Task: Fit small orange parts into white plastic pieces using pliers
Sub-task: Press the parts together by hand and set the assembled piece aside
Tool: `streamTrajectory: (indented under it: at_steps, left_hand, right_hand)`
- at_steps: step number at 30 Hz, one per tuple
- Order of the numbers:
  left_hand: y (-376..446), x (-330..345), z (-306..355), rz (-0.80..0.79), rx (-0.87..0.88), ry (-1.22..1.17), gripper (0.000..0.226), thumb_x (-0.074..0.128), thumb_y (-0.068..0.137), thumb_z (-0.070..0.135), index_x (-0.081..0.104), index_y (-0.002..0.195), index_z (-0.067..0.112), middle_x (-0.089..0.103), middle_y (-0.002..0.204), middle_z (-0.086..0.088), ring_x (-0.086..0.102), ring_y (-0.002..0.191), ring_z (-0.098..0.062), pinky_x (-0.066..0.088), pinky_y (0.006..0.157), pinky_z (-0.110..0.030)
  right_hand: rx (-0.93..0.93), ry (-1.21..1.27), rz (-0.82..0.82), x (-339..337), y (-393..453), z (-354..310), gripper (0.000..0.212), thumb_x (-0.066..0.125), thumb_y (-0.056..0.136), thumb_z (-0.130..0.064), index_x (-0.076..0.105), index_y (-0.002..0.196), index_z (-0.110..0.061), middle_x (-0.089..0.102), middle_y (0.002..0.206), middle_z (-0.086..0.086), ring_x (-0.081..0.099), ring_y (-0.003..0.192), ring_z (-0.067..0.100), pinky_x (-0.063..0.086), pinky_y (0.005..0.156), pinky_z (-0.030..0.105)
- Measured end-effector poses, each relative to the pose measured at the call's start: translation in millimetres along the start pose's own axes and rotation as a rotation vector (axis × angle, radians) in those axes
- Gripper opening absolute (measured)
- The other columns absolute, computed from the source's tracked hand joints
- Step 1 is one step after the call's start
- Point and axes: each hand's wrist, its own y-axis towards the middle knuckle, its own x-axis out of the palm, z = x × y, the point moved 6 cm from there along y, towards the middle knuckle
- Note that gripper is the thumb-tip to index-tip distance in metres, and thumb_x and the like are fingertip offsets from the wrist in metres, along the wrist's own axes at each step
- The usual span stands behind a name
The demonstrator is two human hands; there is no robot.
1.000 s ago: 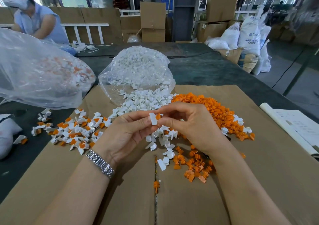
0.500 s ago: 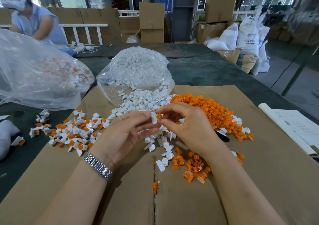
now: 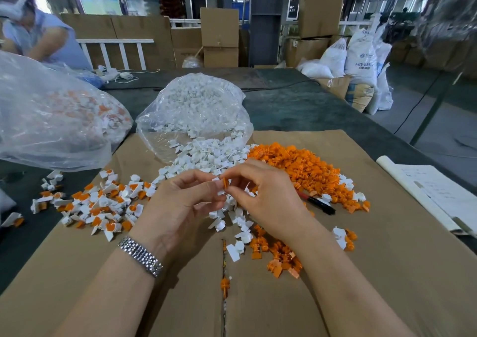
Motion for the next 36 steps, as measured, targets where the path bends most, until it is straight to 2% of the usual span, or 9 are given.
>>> streamTrajectory:
  at_steps: [5,9,12,16,23,27,29,32,36]
  left_hand:
    - [-0.3,-2.7,1.4,0.038,0.021,0.085,0.016,0.083,0.068,0.009,0.077,0.082,0.003,0.073,0.085,-0.017,0.071,0.07,-0.024,0.06,0.065,-0.026]
    - [-0.4,-2.7,3.0,0.045,-0.004,-0.024,0.016,0.084,0.063,0.007,0.077,0.076,0.005,0.071,0.076,-0.013,0.069,0.063,-0.019,0.057,0.058,-0.022]
    - [-0.7,-4.0,4.3,0.053,-0.021,-0.102,0.014,0.082,0.065,0.004,0.076,0.077,0.006,0.073,0.079,-0.013,0.071,0.062,-0.018,0.058,0.056,-0.022]
    - [-0.9,-5.6,6.1,0.055,-0.02,-0.107,0.012,0.082,0.063,0.005,0.078,0.075,0.007,0.074,0.078,-0.014,0.073,0.063,-0.02,0.059,0.056,-0.022]
    - [-0.2,-8.0,6.6,0.043,-0.003,-0.068,0.02,0.085,0.063,0.009,0.077,0.081,0.005,0.074,0.08,-0.013,0.072,0.065,-0.019,0.058,0.058,-0.022]
    - [-0.9,-7.8,7.9,0.052,0.004,-0.049,0.019,0.086,0.061,0.012,0.077,0.078,0.008,0.074,0.079,-0.011,0.072,0.065,-0.018,0.058,0.058,-0.021]
    - [-0.4,-8.3,7.9,0.061,0.002,-0.06,0.019,0.086,0.061,0.011,0.078,0.078,0.007,0.074,0.08,-0.011,0.072,0.066,-0.018,0.057,0.058,-0.021]
    - [0.2,-10.0,7.8,0.088,0.008,-0.079,0.015,0.086,0.061,0.011,0.079,0.074,0.009,0.075,0.083,-0.012,0.072,0.068,-0.018,0.057,0.059,-0.021]
    - [0.5,-8.8,6.9,0.104,0.021,-0.097,0.007,0.083,0.068,0.007,0.079,0.07,0.013,0.077,0.093,-0.015,0.075,0.073,-0.021,0.057,0.061,-0.021]
  right_hand:
    - [0.009,-0.057,-0.017,4.5,0.1,-1.8,0.02,0.073,0.091,-0.01,0.074,0.11,-0.017,0.063,0.093,-0.006,0.057,0.085,0.003,0.047,0.081,0.015]
    - [0.118,0.077,-0.011,-4.6,2.3,5.4,0.022,0.071,0.093,-0.015,0.07,0.114,-0.022,0.066,0.095,-0.012,0.062,0.089,0.003,0.053,0.082,0.019]
    - [0.351,-0.225,0.006,-22.8,-0.4,32.0,0.027,0.066,0.096,-0.032,0.062,0.122,-0.024,0.062,0.111,-0.007,0.059,0.1,0.006,0.054,0.091,0.032]
    - [0.745,-0.628,-0.224,-31.4,-20.6,64.2,0.066,0.066,0.086,-0.063,0.05,0.131,-0.017,0.048,0.133,0.008,0.045,0.127,0.03,0.042,0.104,0.052]
    - [0.723,-0.761,-0.312,-22.8,-21.0,63.4,0.052,0.064,0.088,-0.055,0.055,0.119,-0.013,0.054,0.124,0.01,0.049,0.12,0.032,0.041,0.101,0.054]
    - [0.714,-0.646,-0.232,-26.3,-17.4,61.2,0.037,0.059,0.091,-0.048,0.057,0.106,-0.014,0.058,0.105,0.006,0.056,0.101,0.028,0.046,0.094,0.05]
    - [0.71,-0.541,-0.164,-29.6,-14.8,60.6,0.038,0.057,0.094,-0.044,0.057,0.117,-0.014,0.06,0.104,0.006,0.059,0.094,0.026,0.05,0.084,0.043]
    - [0.703,-0.177,-0.076,-33.6,-10.4,49.9,0.031,0.057,0.096,-0.038,0.053,0.124,-0.026,0.064,0.098,0.004,0.063,0.077,0.018,0.046,0.065,0.032]
    - [0.665,0.299,-0.116,-27.6,-2.9,27.5,0.022,0.064,0.089,-0.014,0.068,0.107,-0.027,0.06,0.077,-0.003,0.054,0.064,0.01,0.045,0.062,0.025]
